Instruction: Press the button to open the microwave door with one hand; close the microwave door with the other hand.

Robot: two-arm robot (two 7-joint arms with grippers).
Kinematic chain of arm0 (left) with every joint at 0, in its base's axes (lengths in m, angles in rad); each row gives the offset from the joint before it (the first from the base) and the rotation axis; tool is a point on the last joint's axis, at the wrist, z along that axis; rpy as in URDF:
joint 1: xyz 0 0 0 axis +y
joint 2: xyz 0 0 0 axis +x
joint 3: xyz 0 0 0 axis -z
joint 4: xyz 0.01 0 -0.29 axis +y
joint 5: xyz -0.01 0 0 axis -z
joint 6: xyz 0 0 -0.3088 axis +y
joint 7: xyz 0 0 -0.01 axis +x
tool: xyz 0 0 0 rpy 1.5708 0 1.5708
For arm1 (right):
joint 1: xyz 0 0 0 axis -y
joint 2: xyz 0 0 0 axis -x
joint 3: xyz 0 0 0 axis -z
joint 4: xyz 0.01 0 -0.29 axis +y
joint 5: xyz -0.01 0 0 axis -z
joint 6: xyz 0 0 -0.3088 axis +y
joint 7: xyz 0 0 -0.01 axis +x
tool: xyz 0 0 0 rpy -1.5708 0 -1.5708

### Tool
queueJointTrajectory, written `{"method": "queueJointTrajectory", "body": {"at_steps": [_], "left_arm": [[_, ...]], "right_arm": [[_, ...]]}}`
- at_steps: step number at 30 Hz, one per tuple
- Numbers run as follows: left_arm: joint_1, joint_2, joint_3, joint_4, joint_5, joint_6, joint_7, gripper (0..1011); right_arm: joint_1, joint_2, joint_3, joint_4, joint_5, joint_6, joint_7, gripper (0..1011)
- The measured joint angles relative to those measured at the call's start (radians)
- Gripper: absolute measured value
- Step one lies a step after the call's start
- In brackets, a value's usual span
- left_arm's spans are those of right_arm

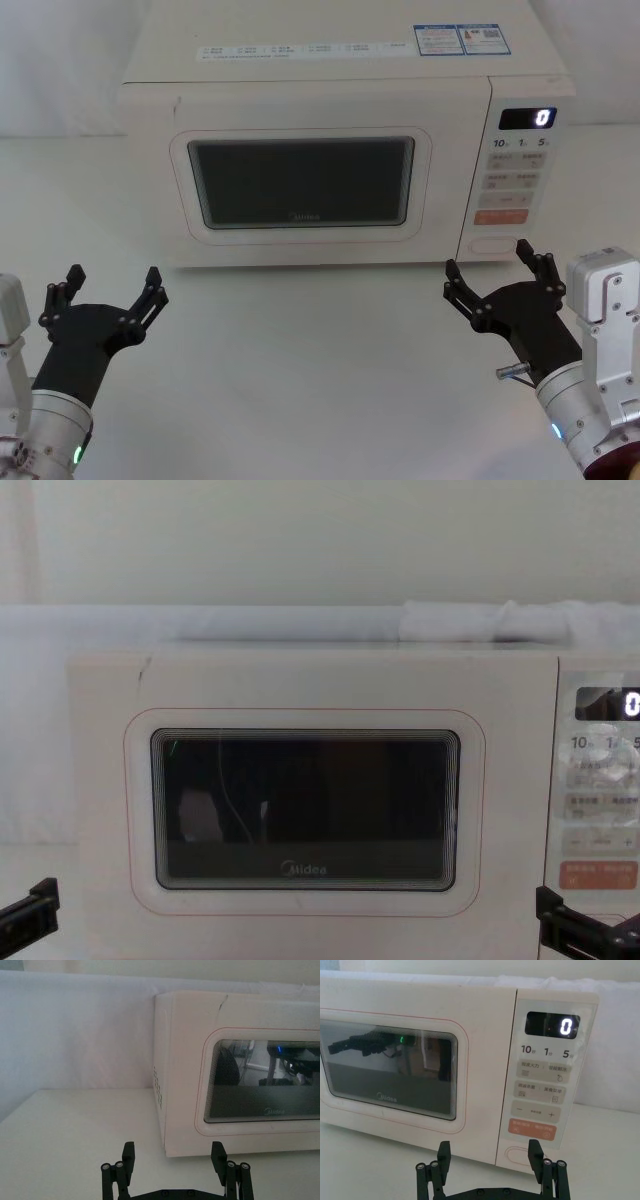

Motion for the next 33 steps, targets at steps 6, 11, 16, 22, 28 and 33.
{"method": "queueJointTrajectory", "body": {"at_steps": [6,11,16,22,28,33], "left_arm": [[0.000,0.000,0.000,0.000,0.000,0.000,0.000,1001],[0.000,0.000,0.000,0.000,0.000,0.000,0.000,1001],[0.000,0.000,0.000,0.000,0.000,0.000,0.000,1001],[0.000,0.000,0.000,0.000,0.000,0.000,0.000,1001],[0.000,0.000,0.000,0.000,0.000,0.000,0.000,1001],[0.000,0.000,0.000,0.000,0.000,0.000,0.000,1001]], "right_arm": [[0.000,0.000,0.000,0.000,0.000,0.000,0.000,1000],[0.000,0.000,0.000,0.000,0.000,0.000,0.000,1000],[0.000,0.000,0.000,0.000,0.000,0.000,0.000,1000],[0.000,0.000,0.000,0.000,0.000,0.000,0.000,1000],[0.000,0.000,0.000,0.000,0.000,0.000,0.000,1000],[0.000,0.000,0.000,0.000,0.000,0.000,0.000,1000]]}}
